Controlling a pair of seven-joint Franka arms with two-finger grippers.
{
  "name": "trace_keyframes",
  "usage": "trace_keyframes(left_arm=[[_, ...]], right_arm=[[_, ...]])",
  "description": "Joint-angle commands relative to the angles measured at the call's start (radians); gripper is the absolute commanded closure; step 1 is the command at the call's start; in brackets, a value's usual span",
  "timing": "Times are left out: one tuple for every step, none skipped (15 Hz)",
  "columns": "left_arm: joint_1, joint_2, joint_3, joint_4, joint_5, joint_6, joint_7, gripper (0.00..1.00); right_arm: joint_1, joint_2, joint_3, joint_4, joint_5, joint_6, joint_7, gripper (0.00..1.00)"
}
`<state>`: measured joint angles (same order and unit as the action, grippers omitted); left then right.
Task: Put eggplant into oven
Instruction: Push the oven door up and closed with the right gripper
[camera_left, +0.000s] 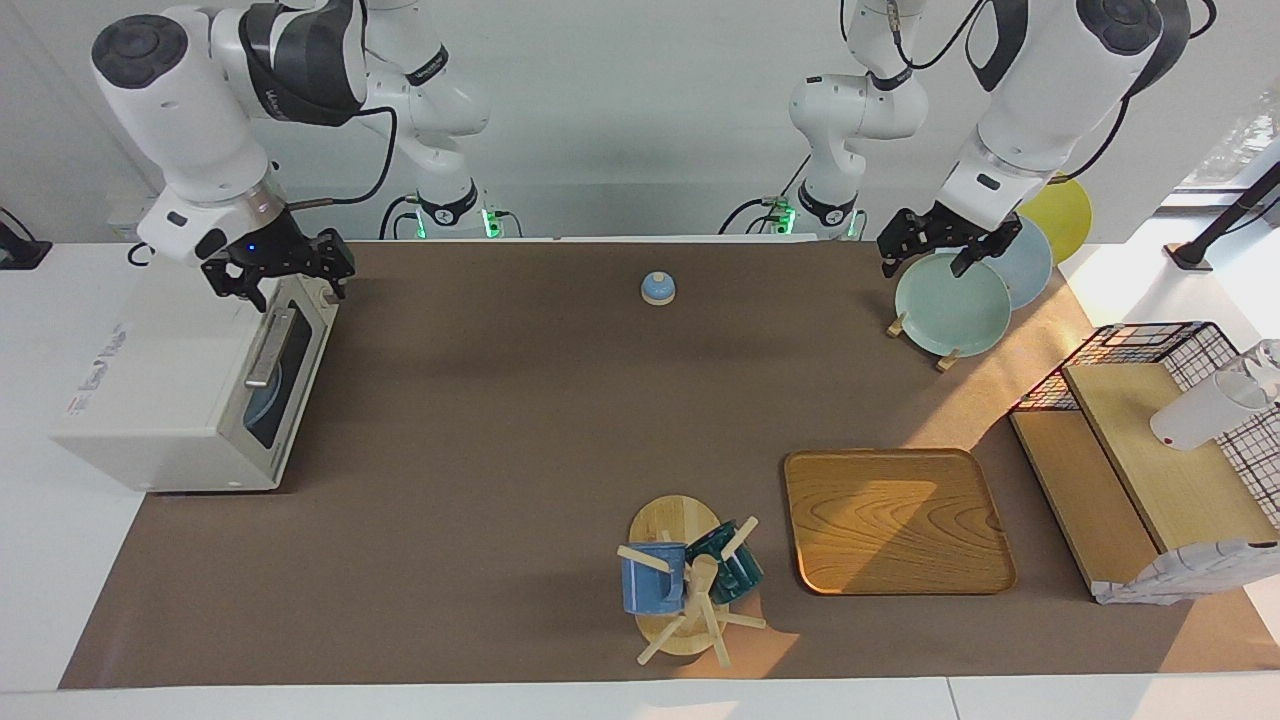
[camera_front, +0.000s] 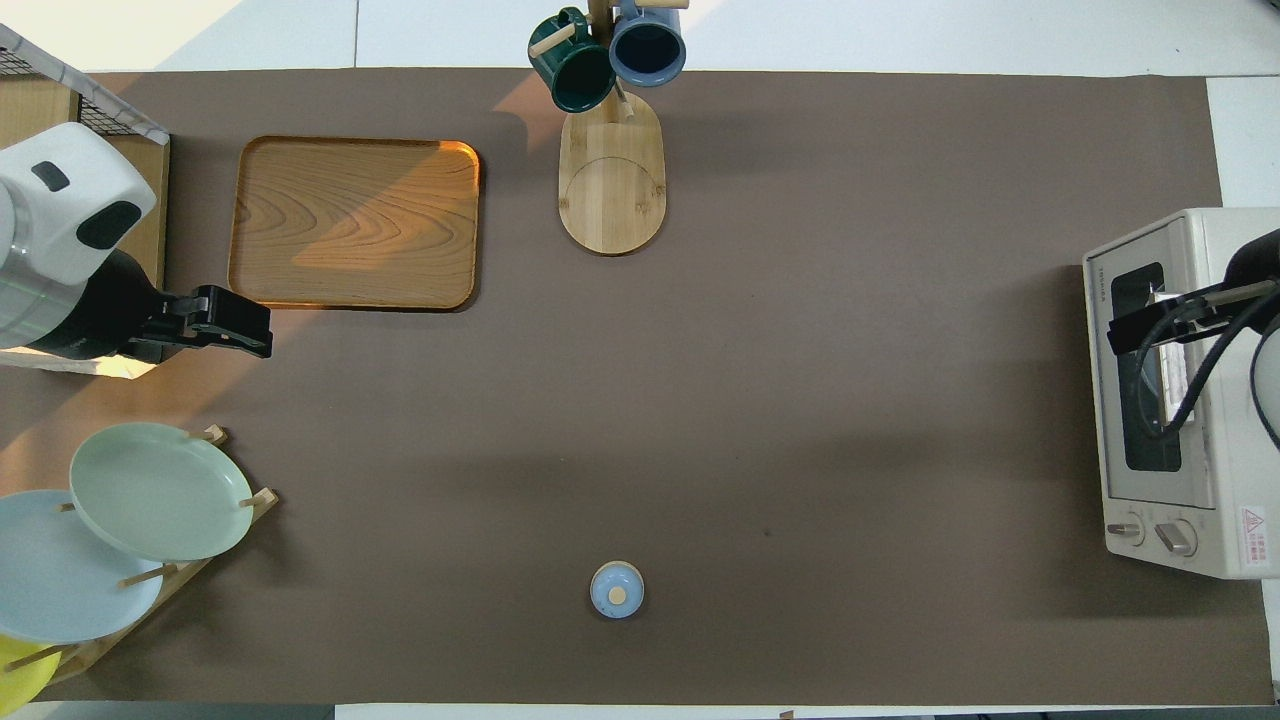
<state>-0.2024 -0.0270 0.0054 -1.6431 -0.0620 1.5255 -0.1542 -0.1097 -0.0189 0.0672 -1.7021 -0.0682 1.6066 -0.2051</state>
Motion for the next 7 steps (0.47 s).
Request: trace_keyframes(left_arm=[[0.011, -0.002, -0.007, 0.0, 0.017, -0.001, 0.009, 0.0], [0.011, -0.002, -0.007, 0.0, 0.017, -0.001, 0.009, 0.0], [0.011, -0.002, -0.007, 0.0, 0.017, -0.001, 0.009, 0.0], [0.011, -0.002, -0.007, 0.0, 0.017, -0.001, 0.009, 0.0], [0.011, -0.002, -0.007, 0.0, 0.017, -0.001, 0.009, 0.0], [0.011, -0.002, -0.007, 0.0, 0.017, -0.001, 0.009, 0.0], [0.011, -0.002, -0.007, 0.0, 0.017, -0.001, 0.009, 0.0]], right_arm=[[0.007, 0.033, 0.003, 0.064, 0.048, -0.059, 0.076, 0.0], [0.018, 0.042, 0.002, 0.071, 0.051, -0.071, 0.078, 0.0], [0.027, 0.04, 0.002, 0.074, 0.057, -0.083, 0.079, 0.0], [0.034, 0.034, 0.002, 0.079, 0.057, -0.083, 0.079, 0.0], [0.05, 0.034, -0.003, 0.081, 0.054, -0.082, 0.079, 0.0], [0.056, 0.034, -0.009, 0.085, 0.05, -0.077, 0.081, 0.0], [0.056, 0.039, -0.007, 0.088, 0.039, -0.07, 0.081, 0.0]])
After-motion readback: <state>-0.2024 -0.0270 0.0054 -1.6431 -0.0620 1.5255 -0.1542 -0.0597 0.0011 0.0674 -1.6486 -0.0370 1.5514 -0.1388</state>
